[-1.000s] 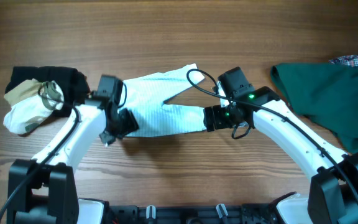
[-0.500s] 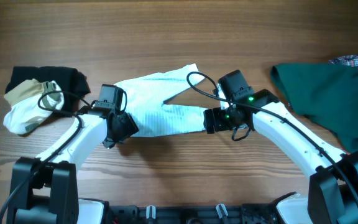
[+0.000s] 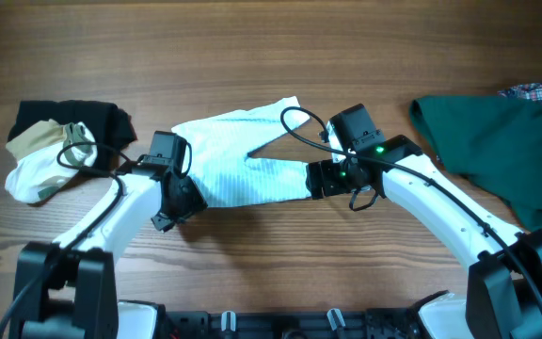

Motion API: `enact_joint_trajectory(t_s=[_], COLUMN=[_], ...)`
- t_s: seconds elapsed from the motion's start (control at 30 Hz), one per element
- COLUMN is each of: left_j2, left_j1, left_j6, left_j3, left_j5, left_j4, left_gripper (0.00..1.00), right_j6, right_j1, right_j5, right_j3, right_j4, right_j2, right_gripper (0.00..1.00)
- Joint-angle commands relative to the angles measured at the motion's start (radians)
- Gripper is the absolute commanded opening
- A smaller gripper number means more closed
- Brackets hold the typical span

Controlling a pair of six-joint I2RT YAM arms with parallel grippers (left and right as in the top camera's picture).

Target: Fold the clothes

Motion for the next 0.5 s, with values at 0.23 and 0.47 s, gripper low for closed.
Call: enact_joint_trajectory(t_s=[0.23,0.47], left_j2=[-0.089,-0.081], left_j1=[0.005,0.005], left_j6=[0.017,0.016], left_j3=[-0.001,-0.001], left_j5=[-0.002,-0.033], left_j4=[0.032,0.058], left_gripper=[0.69,0.7], right_j6=[-0.047,0.011], right_j1=[-0.003,-0.003], right_j5=[-0.082,-0.085], right_j3=[-0.005,-0.005], right_j4=[0.007,0.01], right_j2=[-0.003,0.059], right_gripper=[0.92,0.91])
